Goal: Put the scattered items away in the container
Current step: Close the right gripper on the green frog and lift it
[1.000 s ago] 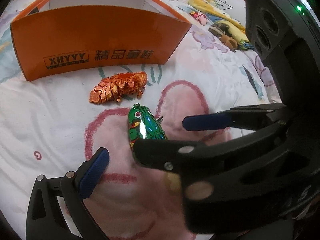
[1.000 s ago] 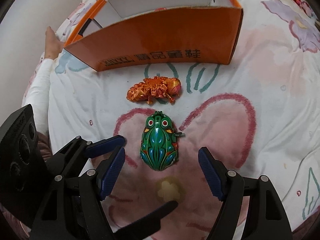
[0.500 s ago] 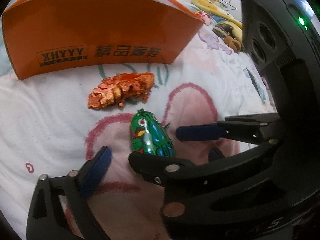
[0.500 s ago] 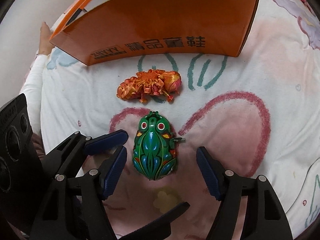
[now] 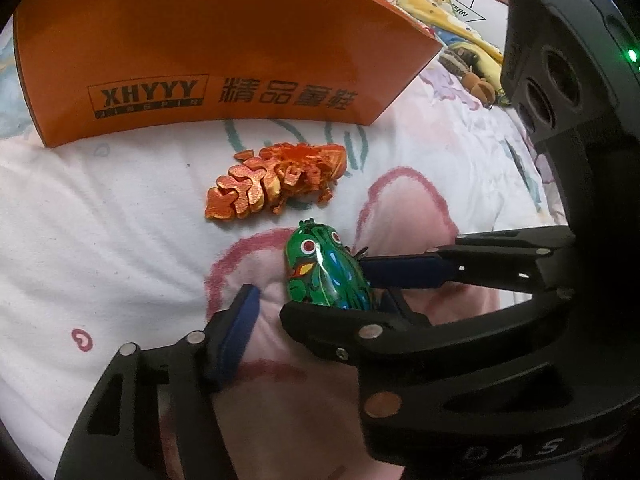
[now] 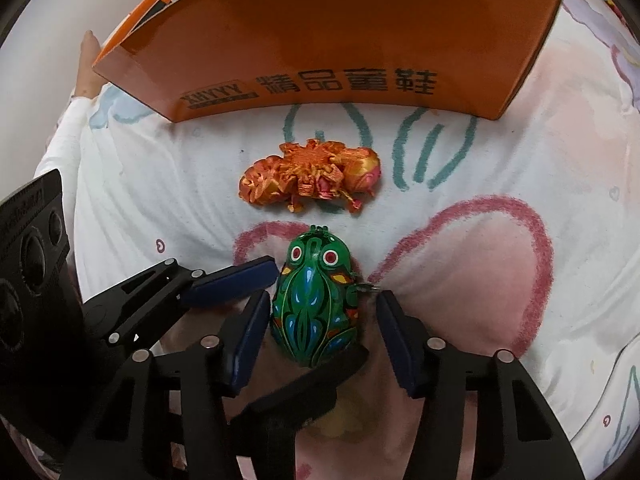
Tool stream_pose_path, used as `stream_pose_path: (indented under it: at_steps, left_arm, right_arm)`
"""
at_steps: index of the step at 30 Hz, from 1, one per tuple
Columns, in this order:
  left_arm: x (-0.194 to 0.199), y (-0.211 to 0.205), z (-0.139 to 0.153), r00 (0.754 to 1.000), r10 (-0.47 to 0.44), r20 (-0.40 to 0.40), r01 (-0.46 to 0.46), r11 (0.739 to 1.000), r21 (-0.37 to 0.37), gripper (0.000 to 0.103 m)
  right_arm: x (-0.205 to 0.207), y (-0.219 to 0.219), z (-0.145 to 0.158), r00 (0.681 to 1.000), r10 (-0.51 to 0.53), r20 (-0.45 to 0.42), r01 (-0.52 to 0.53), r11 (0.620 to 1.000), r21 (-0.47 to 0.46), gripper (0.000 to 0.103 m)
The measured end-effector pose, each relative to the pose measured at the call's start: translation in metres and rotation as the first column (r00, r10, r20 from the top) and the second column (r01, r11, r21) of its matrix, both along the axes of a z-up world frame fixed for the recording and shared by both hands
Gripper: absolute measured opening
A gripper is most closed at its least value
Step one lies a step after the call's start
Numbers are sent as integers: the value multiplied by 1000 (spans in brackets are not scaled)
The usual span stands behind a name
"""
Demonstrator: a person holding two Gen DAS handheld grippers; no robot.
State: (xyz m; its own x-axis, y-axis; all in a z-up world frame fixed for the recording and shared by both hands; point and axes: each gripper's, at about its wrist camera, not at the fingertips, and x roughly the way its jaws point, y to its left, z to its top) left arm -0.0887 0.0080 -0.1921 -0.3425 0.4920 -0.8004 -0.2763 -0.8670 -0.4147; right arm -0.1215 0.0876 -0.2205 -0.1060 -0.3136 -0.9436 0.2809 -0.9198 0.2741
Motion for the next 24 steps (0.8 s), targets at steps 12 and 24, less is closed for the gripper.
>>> stream_pose_path:
  at_steps: [12,24]
  left_arm:
    - [5,3,-1,1000,-18,6,18,1000,18,47]
    - [13,14,18,999,-31,-24,31,999,24,46]
  right_arm:
    - [1,-2,-1,1000,17,12,-17,1000,8,41]
    - [12,5,19,1000,15,-20,-15,1000,0,41]
